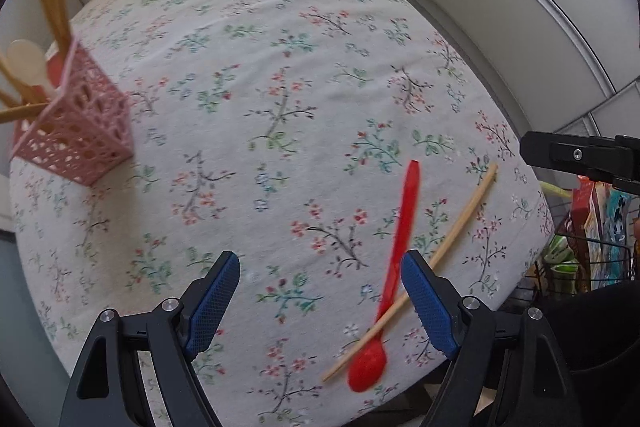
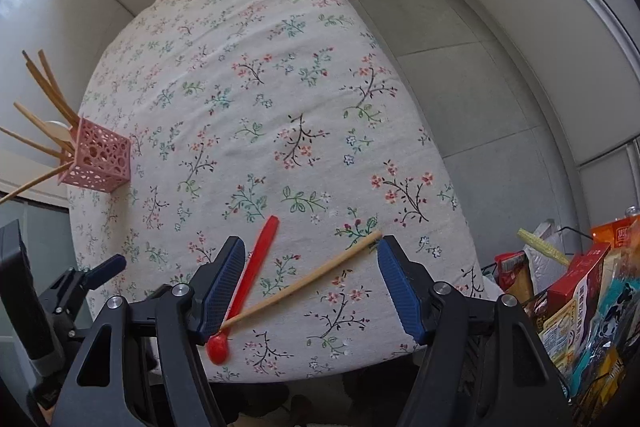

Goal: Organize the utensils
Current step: 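Move both grippers to the red spoon and last chopstick, then grasp the red spoon with the left gripper while the right gripper grasps the last chopstick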

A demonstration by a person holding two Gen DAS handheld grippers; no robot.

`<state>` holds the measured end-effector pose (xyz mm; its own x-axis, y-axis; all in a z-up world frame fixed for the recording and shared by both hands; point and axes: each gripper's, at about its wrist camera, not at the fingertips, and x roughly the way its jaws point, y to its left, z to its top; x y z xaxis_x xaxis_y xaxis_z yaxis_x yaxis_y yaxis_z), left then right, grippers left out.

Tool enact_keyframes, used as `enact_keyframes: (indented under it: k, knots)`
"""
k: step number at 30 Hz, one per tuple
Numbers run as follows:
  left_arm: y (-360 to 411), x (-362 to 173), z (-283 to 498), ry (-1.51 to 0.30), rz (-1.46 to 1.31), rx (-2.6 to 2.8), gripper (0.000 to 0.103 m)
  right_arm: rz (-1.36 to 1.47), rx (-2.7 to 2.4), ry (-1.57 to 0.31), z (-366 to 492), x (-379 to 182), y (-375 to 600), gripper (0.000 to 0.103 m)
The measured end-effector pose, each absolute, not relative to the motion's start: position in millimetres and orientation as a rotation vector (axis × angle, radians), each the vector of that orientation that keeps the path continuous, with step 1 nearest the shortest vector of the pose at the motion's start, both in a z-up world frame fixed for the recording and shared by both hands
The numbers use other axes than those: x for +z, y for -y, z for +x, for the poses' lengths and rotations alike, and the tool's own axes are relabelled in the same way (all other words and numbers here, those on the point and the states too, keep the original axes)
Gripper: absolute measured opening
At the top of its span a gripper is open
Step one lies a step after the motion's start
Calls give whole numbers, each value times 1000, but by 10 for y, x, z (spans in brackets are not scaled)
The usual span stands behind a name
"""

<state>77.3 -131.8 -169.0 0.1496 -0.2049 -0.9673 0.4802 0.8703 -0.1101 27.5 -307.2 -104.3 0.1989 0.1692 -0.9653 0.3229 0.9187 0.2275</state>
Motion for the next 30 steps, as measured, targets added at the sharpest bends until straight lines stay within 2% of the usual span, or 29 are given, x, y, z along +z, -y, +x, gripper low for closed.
enact_keyframes:
  k: [3,9,11,15,17,30]
  knots:
    - [1515,-1770,788,-1348,256,-539,79,428,-172,-1404,250,-1131,3194,72]
    - [1842,-1928,826,-1384,274,-602,46,480,-226,-1441,216,-1278,3369,72]
    - [1943,-1994,811,-1409,276,-629,28,491,-218,-1459,219,-1323,3371,72]
    - [2079,-2062,791,-1403,314,-623,22,495,-222,-1477,222,-1380,3380,72]
    - [2088,-2074,808,-1393,321,-591,11,499,-228,-1477,226,-1390,3391,72]
    - [1600,-1858,1130,-1317,262,-482,11,541,-187,-1521,258,-1530,3296,72]
